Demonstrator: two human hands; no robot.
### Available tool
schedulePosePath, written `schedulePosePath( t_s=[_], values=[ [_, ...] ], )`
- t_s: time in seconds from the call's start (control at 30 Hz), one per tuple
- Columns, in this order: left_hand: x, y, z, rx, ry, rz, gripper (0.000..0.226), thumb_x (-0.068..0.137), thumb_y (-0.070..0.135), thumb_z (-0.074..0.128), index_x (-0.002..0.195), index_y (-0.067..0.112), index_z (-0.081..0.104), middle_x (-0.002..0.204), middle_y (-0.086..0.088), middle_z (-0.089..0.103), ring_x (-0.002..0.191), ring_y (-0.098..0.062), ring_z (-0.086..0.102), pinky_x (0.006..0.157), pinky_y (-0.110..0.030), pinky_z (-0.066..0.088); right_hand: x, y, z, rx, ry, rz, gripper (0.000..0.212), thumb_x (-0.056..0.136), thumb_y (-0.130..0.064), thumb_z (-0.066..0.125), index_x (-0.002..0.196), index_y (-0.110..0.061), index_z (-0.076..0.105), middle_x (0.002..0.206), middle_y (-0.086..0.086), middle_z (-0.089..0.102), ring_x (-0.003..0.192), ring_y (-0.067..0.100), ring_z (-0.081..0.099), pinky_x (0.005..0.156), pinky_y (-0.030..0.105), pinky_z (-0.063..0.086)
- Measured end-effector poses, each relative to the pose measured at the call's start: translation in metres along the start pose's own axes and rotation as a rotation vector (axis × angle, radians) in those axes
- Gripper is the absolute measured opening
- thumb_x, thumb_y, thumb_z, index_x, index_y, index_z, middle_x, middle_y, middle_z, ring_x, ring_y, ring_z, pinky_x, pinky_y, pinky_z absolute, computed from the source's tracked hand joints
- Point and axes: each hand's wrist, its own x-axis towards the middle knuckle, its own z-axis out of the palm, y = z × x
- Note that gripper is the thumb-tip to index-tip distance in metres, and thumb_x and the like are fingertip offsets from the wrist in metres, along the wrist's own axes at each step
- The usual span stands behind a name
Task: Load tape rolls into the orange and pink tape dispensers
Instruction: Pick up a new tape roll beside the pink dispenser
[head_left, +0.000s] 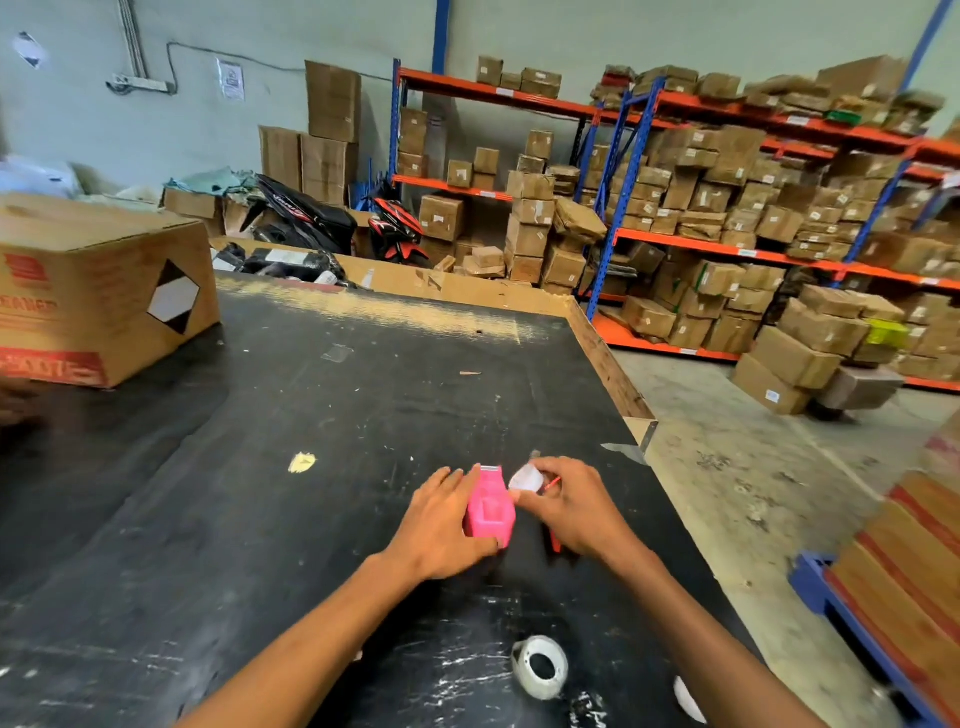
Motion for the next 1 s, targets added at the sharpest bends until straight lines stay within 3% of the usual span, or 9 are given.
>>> schedulePosePath(
  t_s=[0.07, 0.13, 0.23, 0.33, 0.4, 0.53, 0.7, 0.87, 1.0],
  values=[
    [-0.007, 0.012, -0.005, -0.296, 0.139, -0.017, 0.059, 0.083, 0.033, 0.061, 0.139, 0.019, 0.047, 0.141, -0.002, 0.052, 0.135, -0.022, 0.042, 0.113, -0.033, 0.031, -0.012, -0.008, -0.009, 0.022, -0.015, -0.011, 0.026, 0.074, -0.021, 0.076, 0.097, -0.012, 0.070, 0.092, 0.010, 0.064, 0.080, 0.022, 0.062, 0.073, 0.030, 0.046],
    [-0.016, 0.035, -0.010, -0.669, 0.184, -0.098, 0.029, 0.090, 0.030, 0.057, 0.111, 0.015, 0.071, 0.115, -0.011, 0.072, 0.107, -0.023, 0.065, 0.098, -0.036, 0.048, -0.022, -0.013, -0.015, 0.027, -0.034, -0.067, 0.028, 0.074, -0.017, 0.077, 0.099, -0.008, 0.069, 0.091, 0.015, 0.062, 0.080, 0.025, 0.061, 0.071, 0.028, 0.045],
    [-0.026, 0.060, -0.009, -0.941, 0.136, -0.195, 0.041, 0.089, 0.036, 0.058, 0.082, 0.000, 0.075, 0.088, -0.026, 0.074, 0.075, -0.020, 0.066, 0.080, -0.041, 0.056, -0.034, -0.018, -0.018, 0.012, -0.046, -0.141, 0.029, 0.075, -0.010, 0.073, 0.103, -0.005, 0.068, 0.088, 0.021, 0.061, 0.082, 0.022, 0.055, 0.074, 0.018, 0.038],
    [-0.032, 0.074, -0.009, -1.069, 0.136, -0.206, 0.033, 0.090, 0.020, 0.058, 0.074, -0.005, 0.072, 0.066, -0.010, 0.072, 0.065, -0.013, 0.063, 0.064, -0.021, 0.056, -0.044, -0.017, -0.021, 0.111, 0.043, -0.070, 0.044, 0.077, -0.011, 0.074, 0.119, -0.007, 0.062, 0.100, 0.014, 0.061, 0.086, 0.018, 0.060, 0.074, 0.011, 0.043],
    [-0.032, 0.078, -0.009, -1.104, 0.117, -0.196, 0.029, 0.090, 0.012, 0.058, 0.066, 0.001, 0.070, 0.055, 0.003, 0.070, 0.054, -0.003, 0.065, 0.055, -0.010, 0.051, -0.050, -0.015, -0.023, 0.151, 0.104, -0.074, 0.038, 0.078, -0.008, 0.072, 0.116, -0.005, 0.064, 0.095, 0.009, 0.062, 0.081, 0.009, 0.063, 0.073, 0.011, 0.047],
    [-0.031, 0.085, 0.000, -1.131, 0.106, -0.187, 0.027, 0.089, 0.014, 0.061, 0.068, -0.001, 0.070, 0.060, 0.000, 0.070, 0.059, -0.004, 0.067, 0.060, -0.011, 0.052, -0.063, -0.010, -0.025, 0.199, 0.187, -0.099, 0.029, 0.078, 0.001, 0.068, 0.106, -0.006, 0.069, 0.088, 0.003, 0.067, 0.070, -0.005, 0.059, 0.063, 0.007, 0.045],
    [-0.040, 0.087, 0.011, -1.256, 0.032, -0.249, 0.024, 0.089, 0.012, 0.060, 0.072, 0.000, 0.073, 0.066, -0.004, 0.074, 0.068, -0.009, 0.070, 0.070, -0.015, 0.057, -0.076, 0.003, -0.030, 0.306, 0.132, -0.039, 0.029, 0.077, -0.007, 0.073, 0.105, -0.016, 0.073, 0.086, 0.013, 0.076, 0.070, 0.002, 0.055, 0.065, 0.031, 0.053],
    [-0.049, 0.088, 0.010, -1.330, -0.030, -0.280, 0.026, 0.091, 0.012, 0.056, 0.089, -0.010, 0.069, 0.086, -0.017, 0.072, 0.081, -0.016, 0.070, 0.072, -0.015, 0.058, -0.081, 0.007, -0.028, 0.354, 0.116, -0.043, 0.032, 0.077, -0.007, 0.075, 0.107, -0.016, 0.072, 0.082, -0.002, 0.074, 0.062, -0.008, 0.055, 0.060, 0.009, 0.045],
    [-0.056, 0.091, 0.006, -1.415, -0.049, -0.319, 0.019, 0.092, 0.007, 0.053, 0.087, -0.001, 0.070, 0.073, -0.008, 0.076, 0.069, -0.009, 0.072, 0.065, -0.013, 0.057, -0.086, 0.007, -0.021, 0.390, 0.141, -0.026, 0.036, 0.077, -0.004, 0.074, 0.111, -0.012, 0.069, 0.092, 0.001, 0.074, 0.066, -0.012, 0.059, 0.063, 0.004, 0.044]
  ],
)
